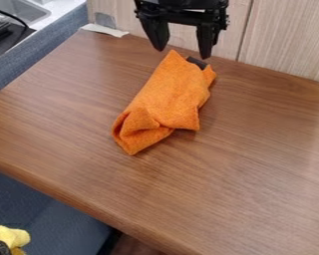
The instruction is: Move the cloth from top to bottom
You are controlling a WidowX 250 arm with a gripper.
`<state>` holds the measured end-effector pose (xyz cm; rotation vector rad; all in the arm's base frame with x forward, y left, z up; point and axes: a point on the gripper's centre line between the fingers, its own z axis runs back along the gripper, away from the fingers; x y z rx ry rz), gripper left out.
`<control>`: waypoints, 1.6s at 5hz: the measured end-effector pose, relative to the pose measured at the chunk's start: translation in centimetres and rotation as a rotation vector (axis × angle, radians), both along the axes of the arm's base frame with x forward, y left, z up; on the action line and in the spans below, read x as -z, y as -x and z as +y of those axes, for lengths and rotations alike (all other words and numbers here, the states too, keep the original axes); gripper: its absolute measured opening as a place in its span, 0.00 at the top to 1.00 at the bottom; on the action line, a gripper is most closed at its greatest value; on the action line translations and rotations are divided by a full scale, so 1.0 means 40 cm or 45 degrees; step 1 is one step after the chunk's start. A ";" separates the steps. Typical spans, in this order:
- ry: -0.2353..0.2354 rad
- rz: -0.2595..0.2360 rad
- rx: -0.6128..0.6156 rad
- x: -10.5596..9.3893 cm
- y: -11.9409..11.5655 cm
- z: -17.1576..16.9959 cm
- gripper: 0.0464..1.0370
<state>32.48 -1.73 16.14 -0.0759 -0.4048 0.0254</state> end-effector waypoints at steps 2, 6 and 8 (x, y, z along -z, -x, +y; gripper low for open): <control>0.028 0.045 -0.046 0.048 -0.026 -0.009 0.04; 0.051 0.100 -0.424 0.127 -0.223 -0.030 0.04; -0.004 0.128 -0.541 0.179 -0.326 -0.024 0.04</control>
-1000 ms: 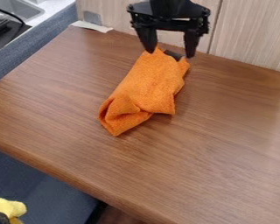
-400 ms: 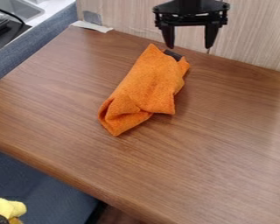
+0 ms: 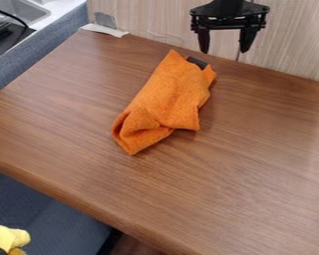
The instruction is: Move the cloth from top to bottom
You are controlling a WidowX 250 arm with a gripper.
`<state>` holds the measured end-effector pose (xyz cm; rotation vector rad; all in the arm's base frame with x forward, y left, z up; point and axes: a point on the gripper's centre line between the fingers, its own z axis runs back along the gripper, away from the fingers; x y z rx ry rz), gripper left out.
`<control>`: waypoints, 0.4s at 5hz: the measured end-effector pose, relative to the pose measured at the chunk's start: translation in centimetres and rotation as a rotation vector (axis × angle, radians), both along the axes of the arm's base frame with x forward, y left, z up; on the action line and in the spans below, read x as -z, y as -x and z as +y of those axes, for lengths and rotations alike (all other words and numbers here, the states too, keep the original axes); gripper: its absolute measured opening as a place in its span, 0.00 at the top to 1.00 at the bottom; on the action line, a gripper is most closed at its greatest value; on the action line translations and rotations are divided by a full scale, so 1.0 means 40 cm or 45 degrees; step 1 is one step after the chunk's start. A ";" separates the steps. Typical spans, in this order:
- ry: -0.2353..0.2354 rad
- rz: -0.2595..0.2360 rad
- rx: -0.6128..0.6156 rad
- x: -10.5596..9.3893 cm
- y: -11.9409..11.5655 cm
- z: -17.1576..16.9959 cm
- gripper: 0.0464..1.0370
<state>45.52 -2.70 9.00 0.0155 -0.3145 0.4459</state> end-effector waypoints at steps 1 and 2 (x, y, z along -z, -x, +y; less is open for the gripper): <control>-0.024 0.060 -0.029 0.043 -0.006 0.007 0.04; -0.044 0.099 -0.062 0.064 0.002 0.014 0.04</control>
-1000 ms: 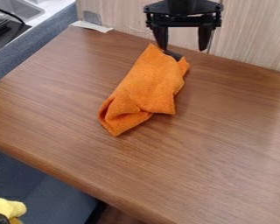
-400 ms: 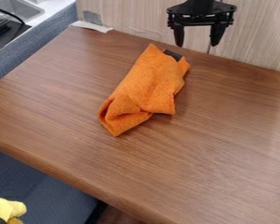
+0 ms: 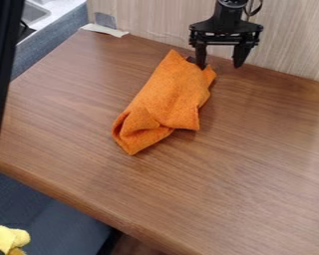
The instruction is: Move the cloth from top to bottom
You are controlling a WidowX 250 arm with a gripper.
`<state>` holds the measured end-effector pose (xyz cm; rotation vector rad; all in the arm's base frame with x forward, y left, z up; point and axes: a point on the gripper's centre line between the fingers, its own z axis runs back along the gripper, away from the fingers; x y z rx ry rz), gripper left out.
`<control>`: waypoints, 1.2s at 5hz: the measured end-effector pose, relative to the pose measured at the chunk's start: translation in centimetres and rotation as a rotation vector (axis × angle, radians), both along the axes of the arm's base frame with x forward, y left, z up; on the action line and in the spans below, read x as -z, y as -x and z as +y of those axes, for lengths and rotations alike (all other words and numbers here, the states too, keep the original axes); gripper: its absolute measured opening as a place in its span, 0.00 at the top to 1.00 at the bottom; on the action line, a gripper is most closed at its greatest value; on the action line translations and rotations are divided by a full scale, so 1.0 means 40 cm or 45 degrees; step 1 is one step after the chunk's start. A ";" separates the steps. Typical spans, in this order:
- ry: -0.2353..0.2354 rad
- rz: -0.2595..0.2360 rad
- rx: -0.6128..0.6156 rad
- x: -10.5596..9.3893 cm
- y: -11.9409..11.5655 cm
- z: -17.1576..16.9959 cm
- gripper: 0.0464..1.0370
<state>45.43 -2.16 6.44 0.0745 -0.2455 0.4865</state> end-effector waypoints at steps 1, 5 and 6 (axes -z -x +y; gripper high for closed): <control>-0.005 0.012 -0.029 0.006 0.005 0.003 0.04; -0.033 0.110 -0.099 0.065 0.028 0.042 0.41; -0.022 0.115 -0.094 0.065 0.029 0.038 0.70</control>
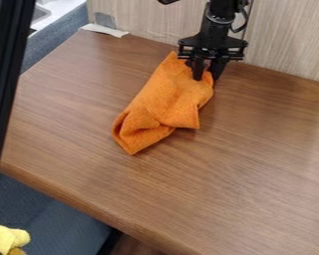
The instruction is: Move the cloth from top to bottom
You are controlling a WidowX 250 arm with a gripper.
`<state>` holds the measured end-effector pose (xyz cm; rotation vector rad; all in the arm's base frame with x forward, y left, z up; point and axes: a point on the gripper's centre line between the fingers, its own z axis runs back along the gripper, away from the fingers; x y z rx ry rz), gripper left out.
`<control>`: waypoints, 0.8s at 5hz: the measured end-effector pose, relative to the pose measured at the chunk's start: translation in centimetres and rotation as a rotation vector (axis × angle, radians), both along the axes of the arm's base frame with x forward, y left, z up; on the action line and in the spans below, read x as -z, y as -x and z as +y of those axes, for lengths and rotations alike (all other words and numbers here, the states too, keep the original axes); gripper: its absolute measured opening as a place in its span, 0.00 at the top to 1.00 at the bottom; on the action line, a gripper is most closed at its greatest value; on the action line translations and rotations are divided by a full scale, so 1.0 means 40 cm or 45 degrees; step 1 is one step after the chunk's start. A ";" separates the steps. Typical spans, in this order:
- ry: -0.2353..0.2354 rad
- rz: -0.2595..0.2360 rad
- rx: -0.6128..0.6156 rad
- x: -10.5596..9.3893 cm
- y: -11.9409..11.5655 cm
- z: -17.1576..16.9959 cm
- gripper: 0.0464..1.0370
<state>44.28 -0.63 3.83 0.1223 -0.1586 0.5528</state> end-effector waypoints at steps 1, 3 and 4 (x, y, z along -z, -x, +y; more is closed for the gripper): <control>0.014 -0.003 -0.007 0.003 0.001 -0.004 0.89; 0.066 -0.058 -0.045 -0.010 -0.011 -0.003 0.98; 0.068 -0.146 -0.052 -0.066 -0.025 -0.004 0.98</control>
